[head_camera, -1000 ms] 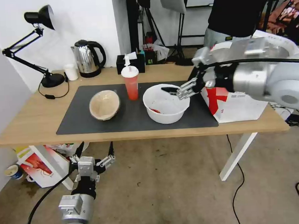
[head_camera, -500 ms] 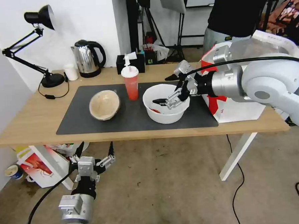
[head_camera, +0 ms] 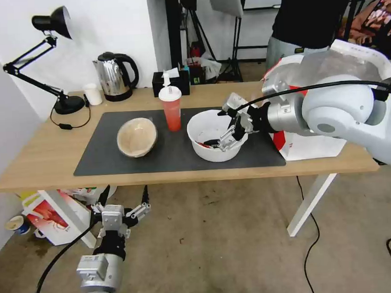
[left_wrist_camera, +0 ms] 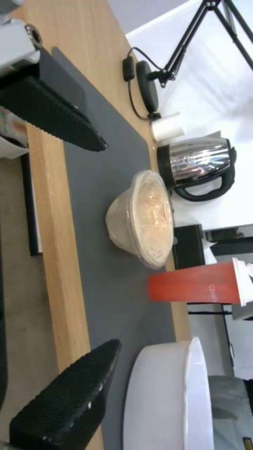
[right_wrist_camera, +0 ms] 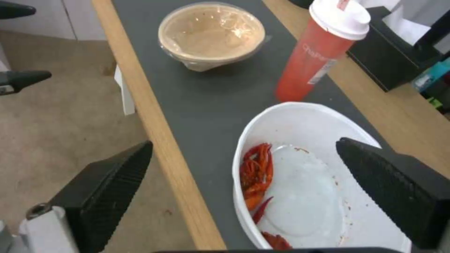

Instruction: Pick up the trash from the table and place it into the takeout bag.

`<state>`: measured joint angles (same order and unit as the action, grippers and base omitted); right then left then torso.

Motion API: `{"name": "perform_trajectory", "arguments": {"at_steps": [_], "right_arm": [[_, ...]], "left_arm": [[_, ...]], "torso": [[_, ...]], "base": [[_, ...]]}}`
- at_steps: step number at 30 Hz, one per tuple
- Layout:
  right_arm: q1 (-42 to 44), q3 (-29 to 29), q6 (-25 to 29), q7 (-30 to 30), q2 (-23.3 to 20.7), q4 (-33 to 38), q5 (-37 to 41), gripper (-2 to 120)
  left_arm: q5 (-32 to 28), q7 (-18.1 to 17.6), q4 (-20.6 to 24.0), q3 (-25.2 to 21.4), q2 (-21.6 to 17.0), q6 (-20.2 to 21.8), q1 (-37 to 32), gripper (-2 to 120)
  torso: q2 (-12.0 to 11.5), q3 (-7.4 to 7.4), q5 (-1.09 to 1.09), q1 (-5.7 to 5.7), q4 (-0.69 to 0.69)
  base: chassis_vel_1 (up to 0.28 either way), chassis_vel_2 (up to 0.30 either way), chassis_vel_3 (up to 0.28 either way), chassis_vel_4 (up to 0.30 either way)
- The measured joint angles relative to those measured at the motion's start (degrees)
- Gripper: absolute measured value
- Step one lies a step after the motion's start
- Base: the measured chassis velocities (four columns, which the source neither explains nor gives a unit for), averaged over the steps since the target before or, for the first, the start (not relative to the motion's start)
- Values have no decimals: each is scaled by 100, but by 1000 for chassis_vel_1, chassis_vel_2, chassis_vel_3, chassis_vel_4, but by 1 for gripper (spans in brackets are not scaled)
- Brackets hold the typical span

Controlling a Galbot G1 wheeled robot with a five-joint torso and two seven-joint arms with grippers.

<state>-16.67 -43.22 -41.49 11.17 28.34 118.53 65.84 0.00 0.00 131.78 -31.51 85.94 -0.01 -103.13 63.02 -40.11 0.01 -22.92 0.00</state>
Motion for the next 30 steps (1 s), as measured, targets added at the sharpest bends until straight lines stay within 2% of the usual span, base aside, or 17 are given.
{"name": "perform_trajectory", "arguments": {"at_steps": [23, 30], "right_arm": [[131, 44, 10, 23, -101, 59, -27, 100], [154, -53, 11, 48, 122, -226, -83, 100]], "left_arm": [[0, 0, 0, 0, 0, 0, 0, 100], [0, 0, 0, 0, 0, 1, 0, 100]], "torso": [[0, 0, -1, 0, 0], [0, 0, -1, 0, 1]], "base": [[0, 0, 0, 0], [0, 0, 0, 0]]}}
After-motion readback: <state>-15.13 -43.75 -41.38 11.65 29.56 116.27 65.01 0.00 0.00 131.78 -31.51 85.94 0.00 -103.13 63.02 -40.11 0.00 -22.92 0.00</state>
